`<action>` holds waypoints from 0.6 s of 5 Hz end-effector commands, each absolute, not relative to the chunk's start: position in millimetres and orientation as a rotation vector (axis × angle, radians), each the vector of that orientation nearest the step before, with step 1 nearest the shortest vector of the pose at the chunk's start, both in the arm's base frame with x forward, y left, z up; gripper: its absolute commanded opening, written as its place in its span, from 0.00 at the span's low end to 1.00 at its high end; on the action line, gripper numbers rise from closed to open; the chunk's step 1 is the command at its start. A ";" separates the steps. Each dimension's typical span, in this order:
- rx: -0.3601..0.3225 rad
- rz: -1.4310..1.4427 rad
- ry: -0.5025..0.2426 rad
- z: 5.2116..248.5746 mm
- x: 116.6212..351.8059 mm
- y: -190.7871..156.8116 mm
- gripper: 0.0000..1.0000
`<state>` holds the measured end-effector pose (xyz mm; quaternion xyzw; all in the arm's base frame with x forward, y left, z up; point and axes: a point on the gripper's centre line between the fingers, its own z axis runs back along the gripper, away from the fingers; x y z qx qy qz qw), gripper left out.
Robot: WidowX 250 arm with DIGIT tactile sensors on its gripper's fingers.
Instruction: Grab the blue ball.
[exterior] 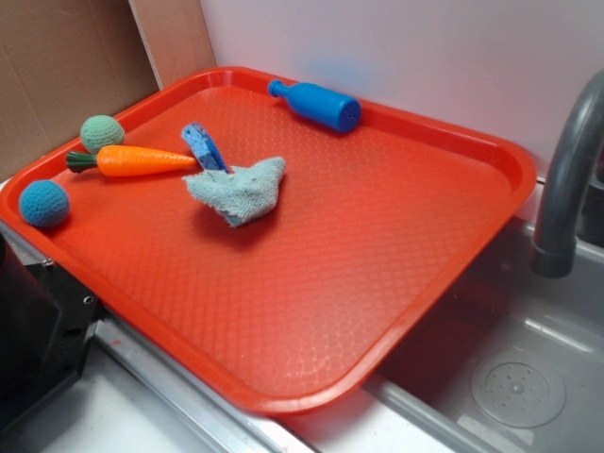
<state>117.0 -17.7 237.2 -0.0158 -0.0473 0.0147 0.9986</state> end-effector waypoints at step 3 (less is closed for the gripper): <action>0.057 0.046 -0.014 161.6 128.1 35.1 1.00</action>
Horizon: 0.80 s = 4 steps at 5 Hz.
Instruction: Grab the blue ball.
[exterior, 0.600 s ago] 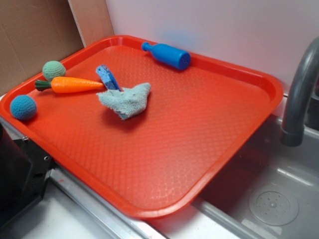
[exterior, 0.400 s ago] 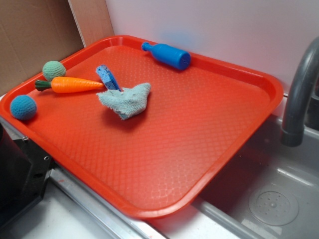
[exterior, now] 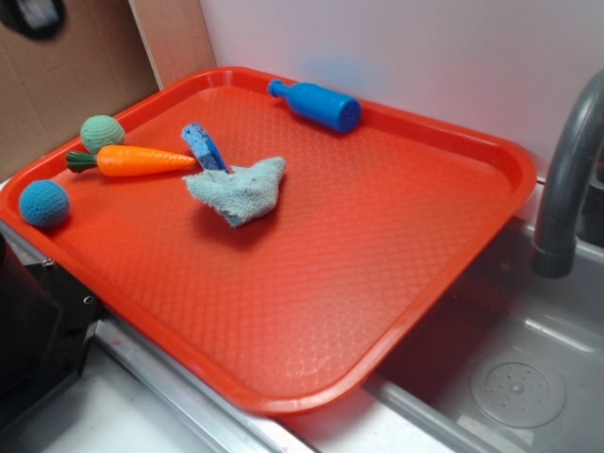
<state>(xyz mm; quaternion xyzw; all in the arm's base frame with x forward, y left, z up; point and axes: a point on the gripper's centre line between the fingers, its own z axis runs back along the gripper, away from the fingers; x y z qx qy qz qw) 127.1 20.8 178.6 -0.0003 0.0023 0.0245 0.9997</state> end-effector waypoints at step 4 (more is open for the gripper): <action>0.078 -0.096 -0.028 72.2 119.6 105.3 1.00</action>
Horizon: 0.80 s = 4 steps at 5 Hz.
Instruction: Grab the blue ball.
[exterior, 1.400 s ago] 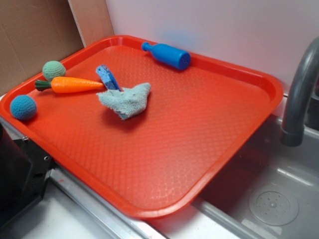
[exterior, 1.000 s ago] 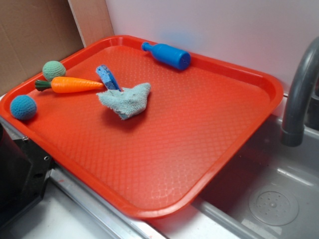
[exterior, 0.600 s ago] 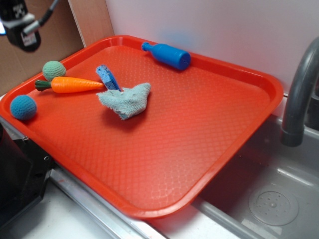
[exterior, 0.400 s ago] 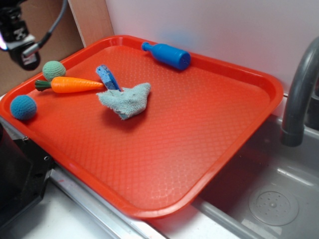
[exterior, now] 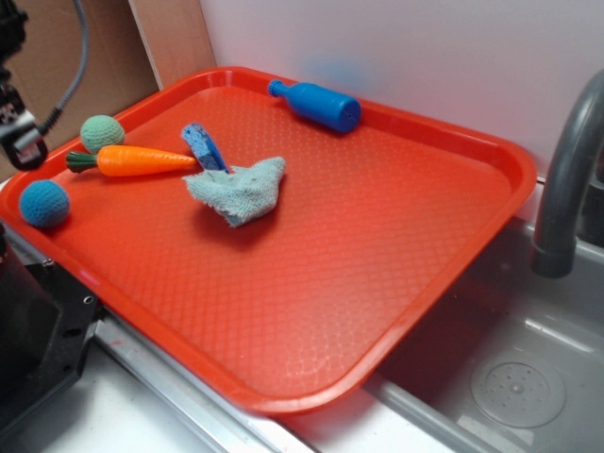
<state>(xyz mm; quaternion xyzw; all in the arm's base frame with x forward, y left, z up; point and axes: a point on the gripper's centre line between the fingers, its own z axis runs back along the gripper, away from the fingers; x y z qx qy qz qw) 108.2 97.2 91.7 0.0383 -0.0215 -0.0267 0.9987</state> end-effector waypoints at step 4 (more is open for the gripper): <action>0.051 -0.073 0.091 34.3 124.0 87.9 0.00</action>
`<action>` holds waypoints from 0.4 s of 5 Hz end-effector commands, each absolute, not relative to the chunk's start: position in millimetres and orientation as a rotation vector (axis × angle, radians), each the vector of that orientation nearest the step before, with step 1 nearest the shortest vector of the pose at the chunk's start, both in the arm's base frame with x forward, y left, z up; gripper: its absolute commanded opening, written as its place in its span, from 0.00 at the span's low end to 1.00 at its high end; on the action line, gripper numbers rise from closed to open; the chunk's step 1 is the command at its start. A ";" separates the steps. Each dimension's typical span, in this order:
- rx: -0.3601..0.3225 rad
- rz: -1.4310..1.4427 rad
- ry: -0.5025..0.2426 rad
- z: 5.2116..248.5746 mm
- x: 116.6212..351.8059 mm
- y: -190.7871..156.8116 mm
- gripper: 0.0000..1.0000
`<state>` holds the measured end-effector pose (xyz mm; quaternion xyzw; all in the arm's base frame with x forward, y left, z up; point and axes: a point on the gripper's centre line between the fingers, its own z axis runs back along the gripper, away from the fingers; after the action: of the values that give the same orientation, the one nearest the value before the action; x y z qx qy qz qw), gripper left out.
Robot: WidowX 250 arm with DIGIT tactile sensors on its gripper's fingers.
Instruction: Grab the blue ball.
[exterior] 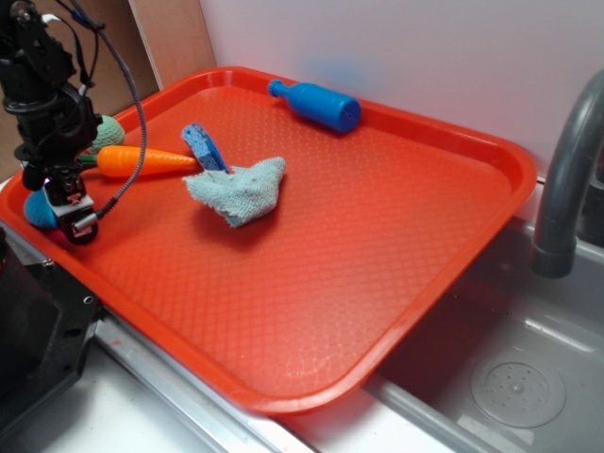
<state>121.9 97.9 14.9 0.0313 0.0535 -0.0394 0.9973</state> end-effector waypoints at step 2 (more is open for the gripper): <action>0.080 -0.013 0.043 114.1 145.0 73.9 0.00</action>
<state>140.1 71.3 107.0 0.0368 0.0369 -0.0067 0.9986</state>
